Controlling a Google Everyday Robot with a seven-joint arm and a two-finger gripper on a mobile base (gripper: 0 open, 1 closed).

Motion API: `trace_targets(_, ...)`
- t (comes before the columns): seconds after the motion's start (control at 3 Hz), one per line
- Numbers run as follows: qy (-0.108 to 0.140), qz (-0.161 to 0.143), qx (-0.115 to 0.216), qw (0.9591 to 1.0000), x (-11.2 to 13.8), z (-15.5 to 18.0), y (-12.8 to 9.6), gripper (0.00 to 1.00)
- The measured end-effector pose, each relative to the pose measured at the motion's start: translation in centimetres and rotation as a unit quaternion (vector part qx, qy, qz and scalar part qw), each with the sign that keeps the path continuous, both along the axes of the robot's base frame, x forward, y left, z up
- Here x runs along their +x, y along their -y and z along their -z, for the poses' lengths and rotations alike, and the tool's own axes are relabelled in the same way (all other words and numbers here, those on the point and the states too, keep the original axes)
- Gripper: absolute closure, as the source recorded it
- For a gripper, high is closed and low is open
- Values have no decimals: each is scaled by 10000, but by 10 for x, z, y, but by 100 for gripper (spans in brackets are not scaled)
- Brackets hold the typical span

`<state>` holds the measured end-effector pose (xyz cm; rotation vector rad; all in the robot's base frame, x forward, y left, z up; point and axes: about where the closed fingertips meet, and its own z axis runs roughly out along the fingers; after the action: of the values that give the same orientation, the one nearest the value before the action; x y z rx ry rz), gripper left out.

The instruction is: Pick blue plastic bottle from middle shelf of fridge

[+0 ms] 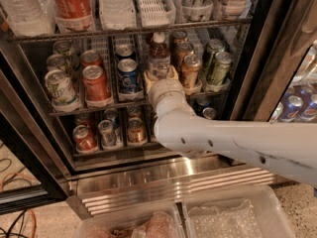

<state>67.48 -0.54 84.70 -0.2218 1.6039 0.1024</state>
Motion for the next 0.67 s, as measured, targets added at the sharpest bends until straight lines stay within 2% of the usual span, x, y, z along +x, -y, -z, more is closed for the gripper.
trace_targets(0.33,-9,-8,-9,10000,2,1,0,97)
trace_targets(0.67,-16,-15,-5,10000,2,2,0,100)
